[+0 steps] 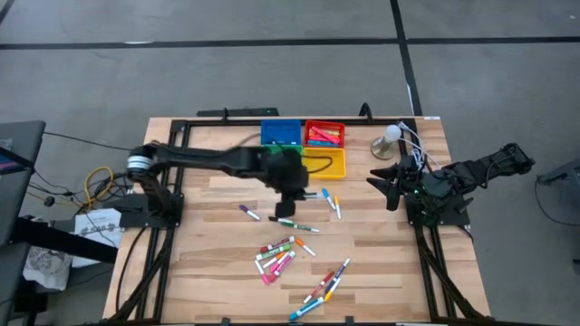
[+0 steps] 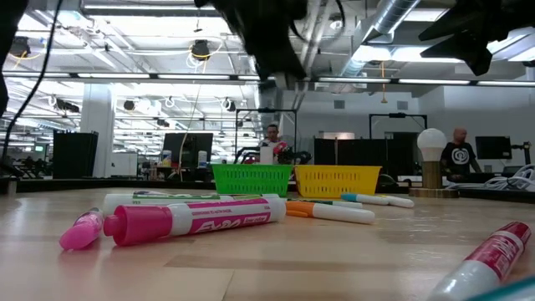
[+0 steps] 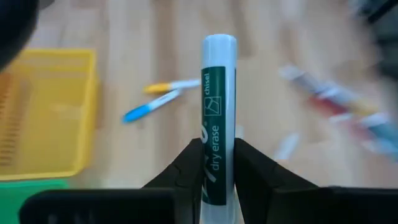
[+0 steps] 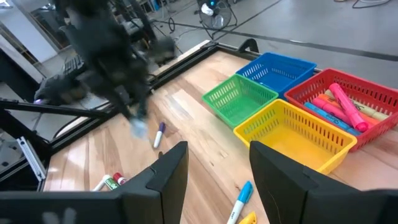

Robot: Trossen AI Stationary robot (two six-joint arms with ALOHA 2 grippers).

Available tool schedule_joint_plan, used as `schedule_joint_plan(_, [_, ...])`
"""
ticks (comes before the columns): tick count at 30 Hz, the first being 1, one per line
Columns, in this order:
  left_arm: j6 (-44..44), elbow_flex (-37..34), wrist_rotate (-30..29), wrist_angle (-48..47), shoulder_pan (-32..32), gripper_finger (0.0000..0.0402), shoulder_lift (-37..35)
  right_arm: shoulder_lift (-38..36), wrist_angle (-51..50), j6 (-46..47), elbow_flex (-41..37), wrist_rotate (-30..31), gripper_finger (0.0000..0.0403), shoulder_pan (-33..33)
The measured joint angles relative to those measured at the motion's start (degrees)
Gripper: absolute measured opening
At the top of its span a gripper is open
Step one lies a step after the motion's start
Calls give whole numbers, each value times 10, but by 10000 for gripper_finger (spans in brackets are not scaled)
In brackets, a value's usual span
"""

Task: Pick & Place Markers
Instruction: Put the dark green highlighter in the blue bin

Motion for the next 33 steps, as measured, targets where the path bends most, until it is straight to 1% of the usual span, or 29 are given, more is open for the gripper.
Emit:
schedule_joint_plan(5, [-60,0,148,-2,33,64,-88,0,0,0,0,0,162,0])
schedule_joint_plan(10, [-103,-1,250,3,68,64,-162,0,0,0,0,0,162,0])
schedule_joint_plan(14, [-131,-1,330,15,88,64,-206,0,0,0,0,0,162,0])
schedule_joint_plan(17, [-144,-1,343,27,90,64,-229,0,0,0,0,0,162,0])
schedule_joint_plan(21, [-151,-1,353,28,89,65,-239,0,0,0,0,0,162,0])
schedule_joint_plan(23, [-151,-1,336,28,87,65,-239,0,0,0,0,0,162,0])
schedule_joint_plan(25, [-148,-1,287,28,86,65,-232,0,0,0,0,0,162,0])
schedule_joint_plan(28, [-124,0,174,18,87,65,-208,0,0,0,0,0,162,0])
schedule_joint_plan(33, [-59,0,-12,-50,100,65,-135,0,0,0,0,0,162,0])
